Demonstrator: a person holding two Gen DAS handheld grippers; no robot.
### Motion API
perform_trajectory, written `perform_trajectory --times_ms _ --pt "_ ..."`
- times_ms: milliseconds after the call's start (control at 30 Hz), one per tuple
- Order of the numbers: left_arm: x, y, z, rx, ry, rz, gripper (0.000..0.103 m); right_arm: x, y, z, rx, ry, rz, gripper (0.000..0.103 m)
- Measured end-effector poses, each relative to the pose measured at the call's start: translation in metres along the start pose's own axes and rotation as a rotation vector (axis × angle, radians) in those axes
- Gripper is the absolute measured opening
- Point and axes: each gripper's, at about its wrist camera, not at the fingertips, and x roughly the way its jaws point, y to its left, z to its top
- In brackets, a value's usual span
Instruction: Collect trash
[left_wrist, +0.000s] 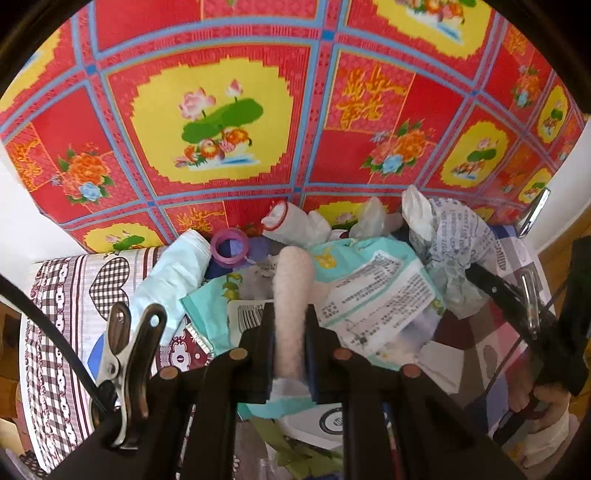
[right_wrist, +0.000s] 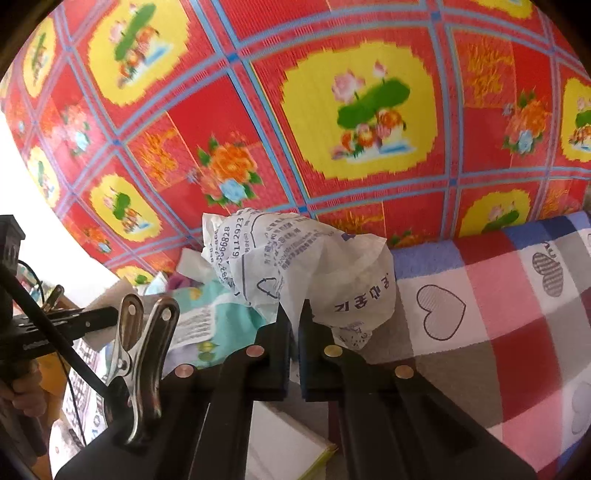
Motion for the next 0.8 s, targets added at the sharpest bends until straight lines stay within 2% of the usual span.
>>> perform_trajectory --times_ms 233,400,567,800 --pt "-0.02 0.003 -0.012 -0.028 -0.028 -0.004 0.014 -0.025 0.01 -0.006 0.0 -0.047 0.028 0.004" --pt "-0.031 0.008 -0.021 -0.054 -0.044 -0.016 0.014 -0.045 0.02 -0.011 -0.022 -0.097 -0.014 0.004" --pt "-0.049 0.011 -0.03 -0.051 -0.093 -0.013 0.014 -0.056 0.033 -0.016 -0.034 -0.095 0.031 0.004" --pt "-0.059 0.026 -0.044 -0.125 -0.106 -0.012 0.014 -0.057 0.066 -0.025 -0.098 -0.071 0.091 0.004"
